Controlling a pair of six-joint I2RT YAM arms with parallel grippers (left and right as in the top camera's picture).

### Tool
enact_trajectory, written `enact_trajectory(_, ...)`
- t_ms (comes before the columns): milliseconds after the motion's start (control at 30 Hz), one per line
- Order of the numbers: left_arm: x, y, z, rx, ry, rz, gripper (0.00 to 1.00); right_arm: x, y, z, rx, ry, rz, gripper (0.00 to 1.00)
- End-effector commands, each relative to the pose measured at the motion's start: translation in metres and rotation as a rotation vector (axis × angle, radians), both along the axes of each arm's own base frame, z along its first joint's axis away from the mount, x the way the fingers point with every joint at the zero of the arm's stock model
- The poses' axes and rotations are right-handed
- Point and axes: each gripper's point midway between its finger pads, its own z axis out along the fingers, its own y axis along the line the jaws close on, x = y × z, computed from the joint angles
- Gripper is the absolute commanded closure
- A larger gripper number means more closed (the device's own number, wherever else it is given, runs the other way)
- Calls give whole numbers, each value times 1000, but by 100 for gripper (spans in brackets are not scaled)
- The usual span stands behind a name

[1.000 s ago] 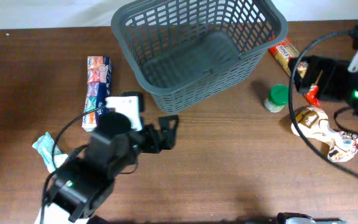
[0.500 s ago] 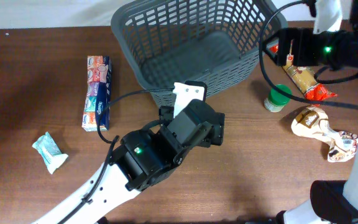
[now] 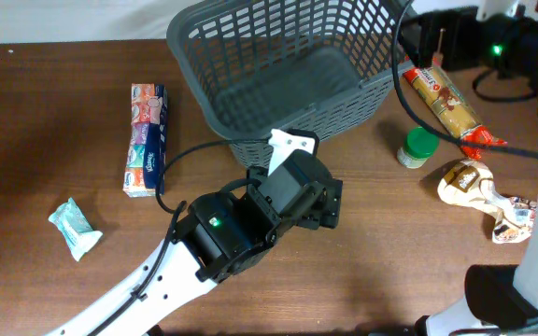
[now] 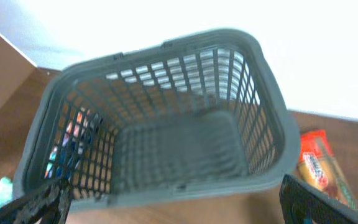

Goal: Pack container
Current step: 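Grasp the gray basket rim with left and right grippers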

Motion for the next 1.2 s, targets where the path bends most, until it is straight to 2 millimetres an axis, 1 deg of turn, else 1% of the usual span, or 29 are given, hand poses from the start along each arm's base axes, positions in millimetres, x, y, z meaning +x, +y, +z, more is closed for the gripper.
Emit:
enact_trajectory(0,-9,-10,4,-40,40,-46,1,12,6,9,0,-63,40,1)
enact_trajectory(67,-14,-14,3,-56,62,-71,1,21,7,10,0,-83,43,1)
enact_trajectory(133,-17,-16,3,-66,76,-85,0,29,7,5,2,-79,45,1)
enact_trajectory(267,-19,-18,3,-72,85,-96,0,47,14,-14,30,-41,84,1)
enact_trajectory(367,-25,-23,3,-93,114,-129,1,63,22,-31,68,-12,127,1)
enact_trajectory(500,-29,-25,2,-101,128,-143,1,75,32,-46,126,25,174,1)
enact_trajectory(633,-27,-24,3,-99,121,-136,0,80,33,-55,130,45,176,0)
enact_trajectory(700,-24,-23,3,-91,110,-124,35,82,32,-59,129,53,174,9)
enact_trajectory(733,-23,-22,3,-87,105,-119,48,82,32,-59,129,54,174,14)
enact_trajectory(833,-20,-19,3,-78,88,-101,76,83,32,-63,130,66,173,34)
enact_trajectory(867,-19,-19,4,-77,85,-98,81,83,32,-65,131,70,172,40)
enact_trajectory(900,-17,-18,4,-74,77,-91,91,83,32,-66,131,75,172,48)
enact_trajectory(933,-16,-17,4,-71,71,-85,98,83,32,-66,132,77,172,57)
enact_trajectory(967,-15,-17,5,-73,67,-83,98,83,32,-66,132,79,171,64)
enact_trajectory(1067,-10,-17,5,-67,50,-67,98,83,32,-66,131,78,171,94)
enact_trajectory(1100,-9,-15,5,-60,44,-57,98,83,31,-67,128,79,165,96)
enact_trajectory(1167,-3,-11,3,-47,33,-15,98,84,31,-67,125,79,162,96)
